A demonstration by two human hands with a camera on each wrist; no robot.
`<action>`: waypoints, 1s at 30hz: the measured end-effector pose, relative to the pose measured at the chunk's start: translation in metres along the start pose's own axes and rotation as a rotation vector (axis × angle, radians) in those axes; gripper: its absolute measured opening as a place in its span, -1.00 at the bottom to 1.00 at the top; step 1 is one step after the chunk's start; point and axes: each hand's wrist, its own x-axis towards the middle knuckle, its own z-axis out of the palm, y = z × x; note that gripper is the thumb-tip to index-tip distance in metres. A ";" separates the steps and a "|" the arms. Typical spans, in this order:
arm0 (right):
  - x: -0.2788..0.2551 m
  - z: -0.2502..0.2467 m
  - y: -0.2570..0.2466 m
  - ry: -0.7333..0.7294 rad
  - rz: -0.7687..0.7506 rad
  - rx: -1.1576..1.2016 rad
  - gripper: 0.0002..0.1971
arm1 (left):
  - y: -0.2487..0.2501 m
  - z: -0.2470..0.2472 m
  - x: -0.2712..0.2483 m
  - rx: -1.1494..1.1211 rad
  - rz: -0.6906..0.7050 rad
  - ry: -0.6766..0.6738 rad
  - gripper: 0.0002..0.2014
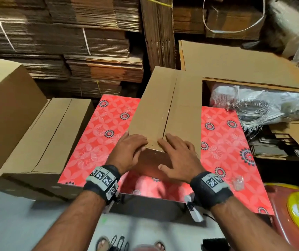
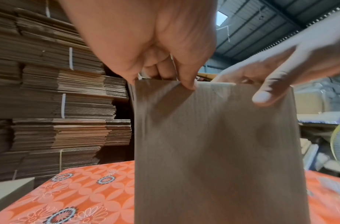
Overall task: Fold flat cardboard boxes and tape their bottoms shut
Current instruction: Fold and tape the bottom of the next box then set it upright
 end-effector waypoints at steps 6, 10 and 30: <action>0.019 -0.018 -0.001 -0.040 -0.040 0.028 -0.34 | -0.009 -0.008 0.002 -0.047 0.017 -0.024 -0.69; 0.040 -0.019 -0.001 -0.058 -0.062 0.011 -0.52 | -0.012 -0.010 0.004 -0.096 -0.002 -0.019 -0.73; 0.053 -0.035 -0.028 -0.024 -0.147 0.071 -0.91 | -0.018 -0.005 0.007 -0.158 0.038 -0.005 -0.85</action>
